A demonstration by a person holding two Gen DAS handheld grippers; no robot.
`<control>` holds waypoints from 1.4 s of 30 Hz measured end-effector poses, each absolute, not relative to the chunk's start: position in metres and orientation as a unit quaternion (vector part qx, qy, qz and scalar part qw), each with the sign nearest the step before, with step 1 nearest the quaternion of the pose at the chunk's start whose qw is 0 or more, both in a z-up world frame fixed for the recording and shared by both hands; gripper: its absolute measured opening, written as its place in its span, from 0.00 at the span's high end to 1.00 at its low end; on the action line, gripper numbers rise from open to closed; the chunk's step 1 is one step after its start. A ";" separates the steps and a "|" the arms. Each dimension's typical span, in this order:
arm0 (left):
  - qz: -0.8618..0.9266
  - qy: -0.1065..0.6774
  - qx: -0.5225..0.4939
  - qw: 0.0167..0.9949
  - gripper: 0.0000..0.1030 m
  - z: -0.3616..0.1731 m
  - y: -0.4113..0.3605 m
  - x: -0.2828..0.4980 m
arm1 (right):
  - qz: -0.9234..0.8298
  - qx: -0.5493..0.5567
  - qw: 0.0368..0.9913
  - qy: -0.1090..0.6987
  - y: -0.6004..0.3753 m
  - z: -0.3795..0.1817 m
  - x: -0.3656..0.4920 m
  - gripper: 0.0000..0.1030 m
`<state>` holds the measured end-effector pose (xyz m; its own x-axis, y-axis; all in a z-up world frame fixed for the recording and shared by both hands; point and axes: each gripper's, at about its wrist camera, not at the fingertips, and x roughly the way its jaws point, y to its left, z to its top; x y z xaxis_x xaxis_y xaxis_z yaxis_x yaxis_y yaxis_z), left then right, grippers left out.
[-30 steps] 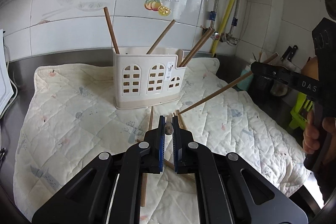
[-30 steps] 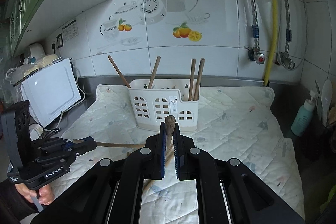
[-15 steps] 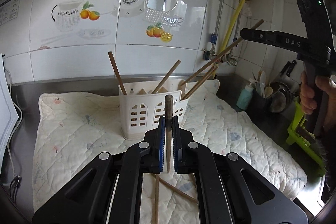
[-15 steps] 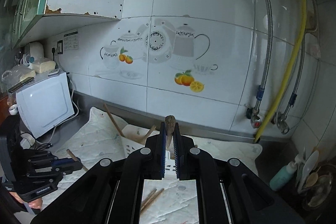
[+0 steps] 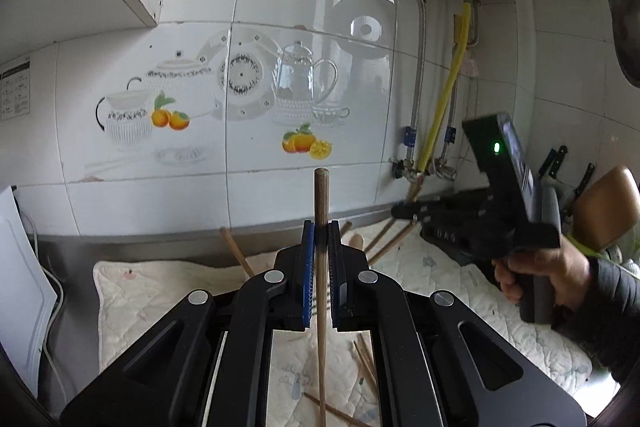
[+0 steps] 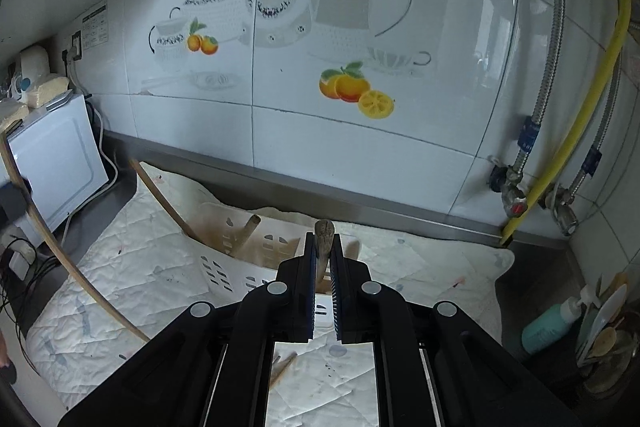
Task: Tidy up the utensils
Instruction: 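Open the left gripper over the holder while the right gripper releases its chopstick into it, then lower the right gripper onto a mat chopstick and close while the left gripper grasps another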
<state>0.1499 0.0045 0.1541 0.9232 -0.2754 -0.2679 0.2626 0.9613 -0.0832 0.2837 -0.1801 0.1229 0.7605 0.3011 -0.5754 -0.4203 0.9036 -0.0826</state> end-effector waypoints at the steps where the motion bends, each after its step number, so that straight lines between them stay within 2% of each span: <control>1: -0.136 0.132 -0.021 0.982 0.95 0.161 0.004 0.153 | 0.192 -0.103 0.932 0.291 -0.180 0.119 0.286 0.93; 5: -0.124 0.106 -0.014 0.987 0.95 0.185 0.004 0.170 | 0.187 -0.108 0.933 0.289 -0.181 0.110 0.290 0.93; 7: -0.116 0.097 -0.014 0.988 0.95 0.195 0.004 0.182 | 0.182 -0.110 0.936 0.280 -0.183 0.112 0.288 0.88; 14: -0.091 0.089 -0.008 0.992 0.95 0.207 0.000 0.226 | 0.183 -0.121 0.949 0.226 -0.196 0.127 0.255 0.86; 22: -0.070 0.097 -0.029 0.992 0.95 0.189 0.002 0.266 | 0.207 -0.128 0.951 0.191 -0.205 0.121 0.209 0.85; 33: -0.069 0.130 -0.029 0.989 0.95 0.151 0.001 0.280 | 0.231 -0.069 0.939 0.244 -0.218 0.063 0.181 0.85; 37: -0.067 0.130 -0.019 0.989 0.89 0.146 -0.003 0.272 | 0.221 -0.050 0.935 0.274 -0.220 0.032 0.171 0.85; 39: -0.070 0.129 -0.015 0.989 0.79 0.146 -0.004 0.265 | 0.217 -0.043 0.932 0.288 -0.220 0.018 0.165 0.85; 41: -0.071 0.124 -0.009 0.990 0.60 0.147 -0.004 0.255 | 0.218 -0.030 0.927 0.302 -0.221 0.006 0.159 0.85; 42: -0.070 0.122 -0.005 0.990 0.60 0.148 -0.005 0.250 | 0.216 -0.025 0.926 0.308 -0.221 0.000 0.156 0.85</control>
